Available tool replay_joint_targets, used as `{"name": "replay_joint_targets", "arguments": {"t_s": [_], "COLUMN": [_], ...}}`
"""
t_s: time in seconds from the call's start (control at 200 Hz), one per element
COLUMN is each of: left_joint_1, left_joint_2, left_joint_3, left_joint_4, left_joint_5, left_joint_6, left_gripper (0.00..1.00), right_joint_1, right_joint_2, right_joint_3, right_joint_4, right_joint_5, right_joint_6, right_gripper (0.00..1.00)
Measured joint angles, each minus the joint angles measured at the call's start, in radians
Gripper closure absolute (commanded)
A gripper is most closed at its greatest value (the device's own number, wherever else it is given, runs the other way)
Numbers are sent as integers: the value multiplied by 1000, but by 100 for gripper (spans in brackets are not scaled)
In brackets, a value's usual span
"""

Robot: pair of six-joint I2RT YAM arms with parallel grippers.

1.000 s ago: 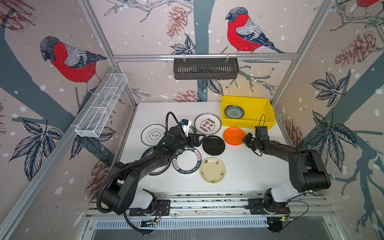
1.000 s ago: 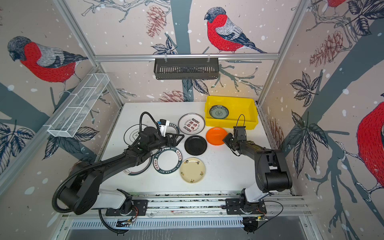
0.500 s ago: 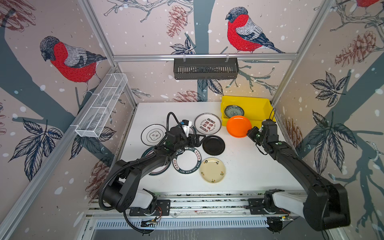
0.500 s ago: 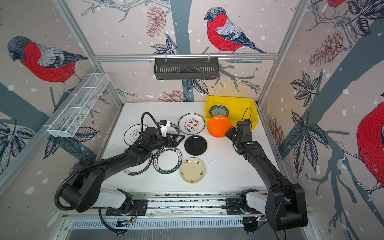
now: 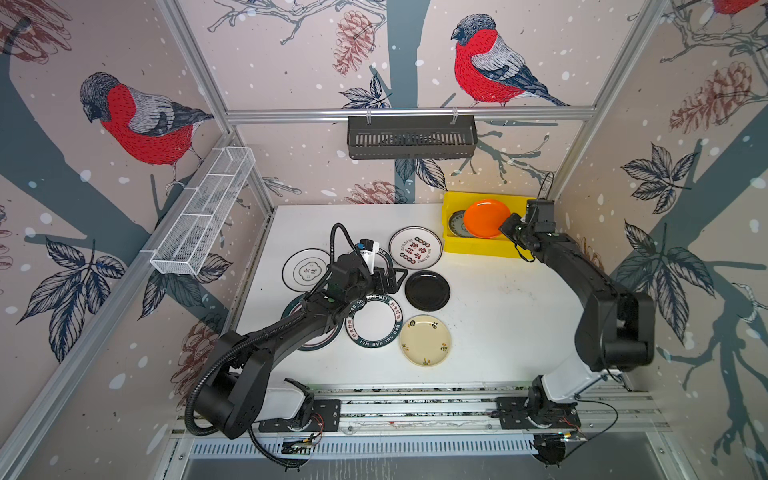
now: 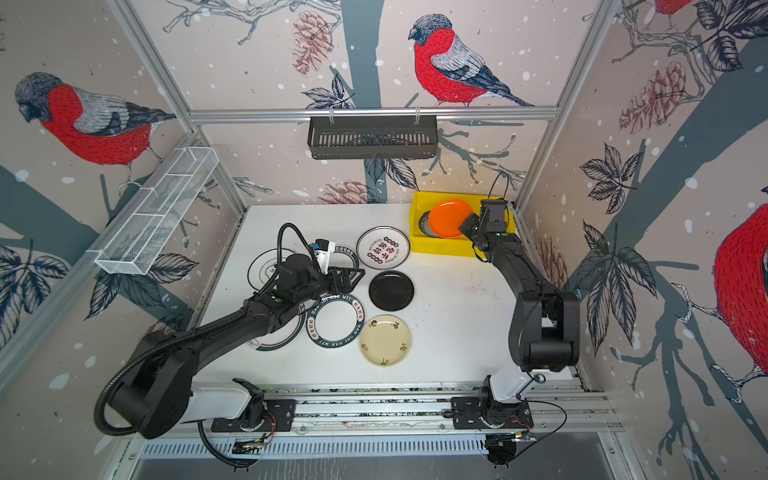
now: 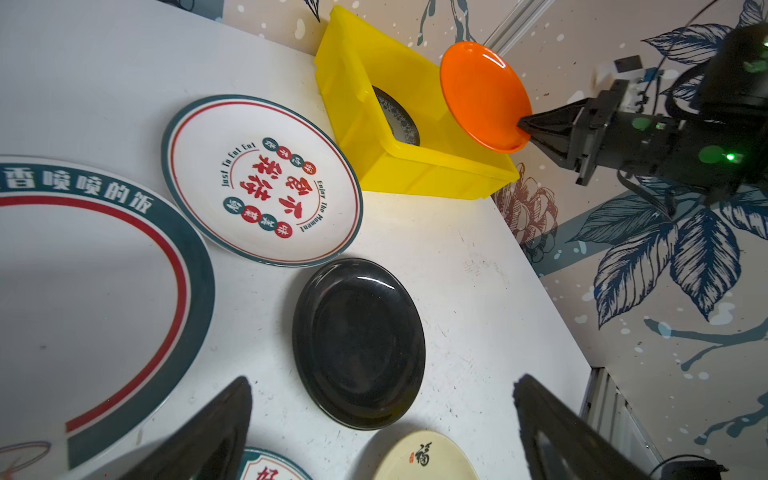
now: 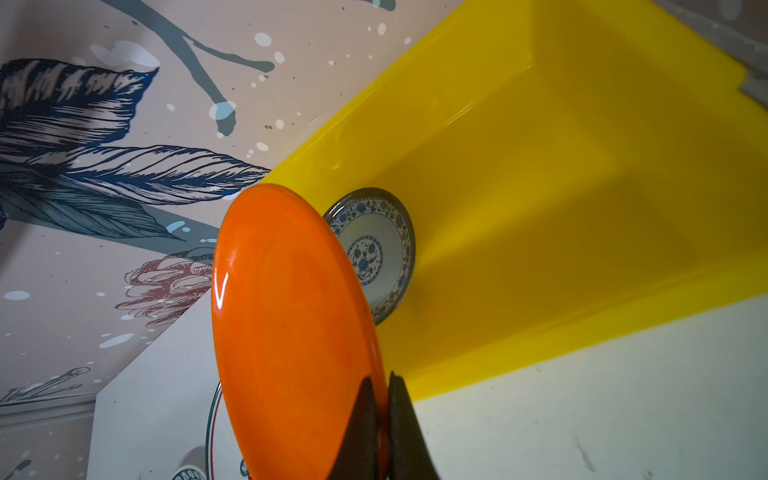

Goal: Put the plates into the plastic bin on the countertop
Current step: 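Carry the orange plate into the yellow bin and lower it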

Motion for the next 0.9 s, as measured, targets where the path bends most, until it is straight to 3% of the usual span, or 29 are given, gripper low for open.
{"name": "replay_joint_targets", "arguments": {"t_s": [0.215, 0.746, 0.901], "left_joint_1": [0, 0, 0], "left_joint_2": [-47, -48, -48], "left_joint_3": [3, 27, 27], "left_joint_4": [-49, -75, -75], "left_joint_5": [-51, -75, -75], "left_joint_6": [17, 23, 23], "left_gripper": [3, 3, 3], "right_joint_1": [-23, 7, 10], "right_joint_2": [261, 500, 560], "right_joint_3": [191, 424, 520], "right_joint_4": [-6, -45, -95], "right_joint_5": [-37, -32, -29], "right_joint_6": [-23, -56, -75], "right_gripper": [97, 94, 84]}}
